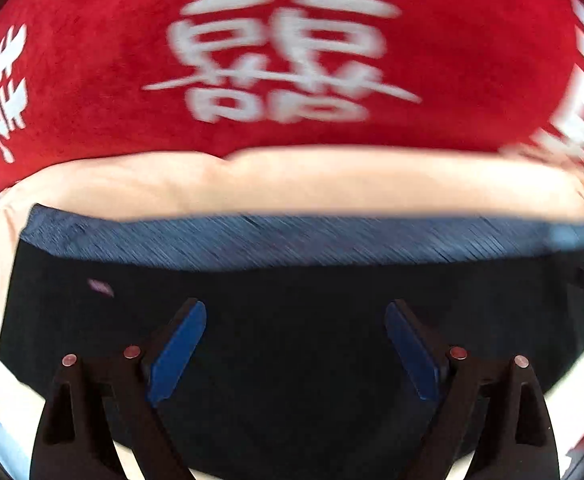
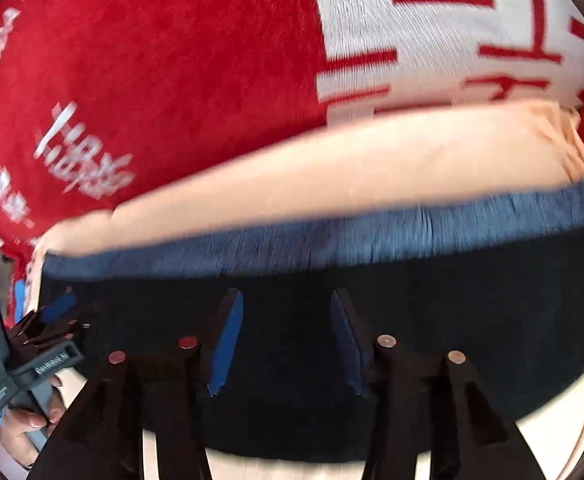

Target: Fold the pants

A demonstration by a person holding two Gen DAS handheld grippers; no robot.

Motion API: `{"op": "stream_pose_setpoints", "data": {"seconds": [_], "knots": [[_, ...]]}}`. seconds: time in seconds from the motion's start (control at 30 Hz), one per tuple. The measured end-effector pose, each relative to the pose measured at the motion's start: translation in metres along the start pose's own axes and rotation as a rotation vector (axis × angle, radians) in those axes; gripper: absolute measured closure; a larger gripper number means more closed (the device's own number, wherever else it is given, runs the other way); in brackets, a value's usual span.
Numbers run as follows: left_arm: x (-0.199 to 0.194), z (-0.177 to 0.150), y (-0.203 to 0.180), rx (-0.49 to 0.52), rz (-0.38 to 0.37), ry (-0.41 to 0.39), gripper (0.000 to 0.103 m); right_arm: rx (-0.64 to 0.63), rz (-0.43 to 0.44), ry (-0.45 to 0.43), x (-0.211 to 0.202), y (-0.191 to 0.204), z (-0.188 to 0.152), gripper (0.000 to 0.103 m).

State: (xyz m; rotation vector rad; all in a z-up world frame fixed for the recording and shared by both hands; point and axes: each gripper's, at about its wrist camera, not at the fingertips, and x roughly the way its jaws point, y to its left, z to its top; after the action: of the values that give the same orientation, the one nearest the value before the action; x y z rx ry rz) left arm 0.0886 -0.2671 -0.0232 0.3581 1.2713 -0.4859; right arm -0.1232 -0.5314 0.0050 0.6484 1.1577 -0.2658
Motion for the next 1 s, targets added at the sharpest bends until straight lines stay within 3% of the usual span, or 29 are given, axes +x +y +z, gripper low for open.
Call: {"op": "stream_pose_setpoints", "data": {"seconds": [0.2, 0.37, 0.43, 0.5, 1.0], "knots": [[0.003, -0.049, -0.049, 0.014, -0.040, 0.063, 0.010, 0.071, 0.021, 0.045, -0.020, -0.019, -0.055, 0.053], [0.018, -0.048, -0.054, 0.039, -0.018, 0.058, 0.010, 0.140, 0.058, 0.048, -0.036, -0.041, -0.076, 0.053], [0.020, -0.049, -0.055, 0.056, -0.015, 0.044, 0.010, 0.128, 0.062, 0.048, -0.041, -0.042, -0.074, 0.053], [0.024, -0.051, -0.058, 0.060, 0.020, 0.041, 0.000, 0.115, 0.064, 0.050, -0.037, -0.038, -0.074, 0.053], [0.031, -0.055, -0.049, 0.025, -0.031, 0.026, 0.000, 0.094, 0.075, 0.075, -0.035, -0.034, -0.075, 0.052]]}}
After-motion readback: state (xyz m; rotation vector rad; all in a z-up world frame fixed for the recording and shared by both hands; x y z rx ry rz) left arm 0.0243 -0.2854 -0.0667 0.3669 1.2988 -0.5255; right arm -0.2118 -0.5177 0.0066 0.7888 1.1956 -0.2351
